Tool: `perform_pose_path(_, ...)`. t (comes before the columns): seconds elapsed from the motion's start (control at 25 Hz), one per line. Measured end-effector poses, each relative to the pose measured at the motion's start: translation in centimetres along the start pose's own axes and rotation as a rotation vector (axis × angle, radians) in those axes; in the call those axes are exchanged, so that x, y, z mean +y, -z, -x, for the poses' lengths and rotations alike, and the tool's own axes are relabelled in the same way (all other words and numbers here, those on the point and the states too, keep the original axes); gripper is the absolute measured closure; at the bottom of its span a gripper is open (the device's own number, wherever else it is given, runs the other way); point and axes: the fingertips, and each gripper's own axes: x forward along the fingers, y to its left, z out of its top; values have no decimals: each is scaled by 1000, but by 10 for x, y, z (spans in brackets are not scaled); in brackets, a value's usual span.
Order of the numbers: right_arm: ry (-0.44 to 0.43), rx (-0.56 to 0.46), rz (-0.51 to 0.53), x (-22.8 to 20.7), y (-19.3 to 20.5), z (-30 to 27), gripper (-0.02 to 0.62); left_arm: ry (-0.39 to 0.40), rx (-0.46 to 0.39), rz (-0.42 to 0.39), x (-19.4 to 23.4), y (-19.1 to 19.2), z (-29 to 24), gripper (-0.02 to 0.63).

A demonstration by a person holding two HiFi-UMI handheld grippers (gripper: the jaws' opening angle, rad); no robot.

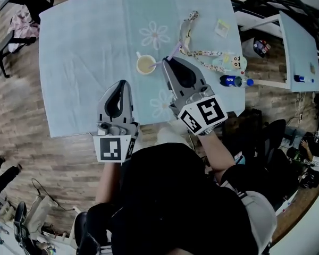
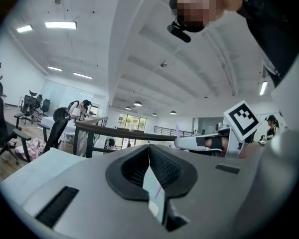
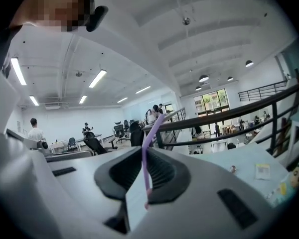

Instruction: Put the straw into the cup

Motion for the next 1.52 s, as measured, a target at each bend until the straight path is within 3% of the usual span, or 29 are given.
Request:
perform_pose_path(0.2, -8, 60, -38, -19, 35, -21, 558, -25, 92, -9, 6, 31, -15, 591)
perform_pose_path(0.8, -6, 246, -116, -46, 141, -60, 558, -45, 159, 20, 10, 76, -35, 591)
perform_pose_path(1.52, -35, 279, -163, -64, 165, -90, 557, -78, 180, 40, 15, 89, -31, 591)
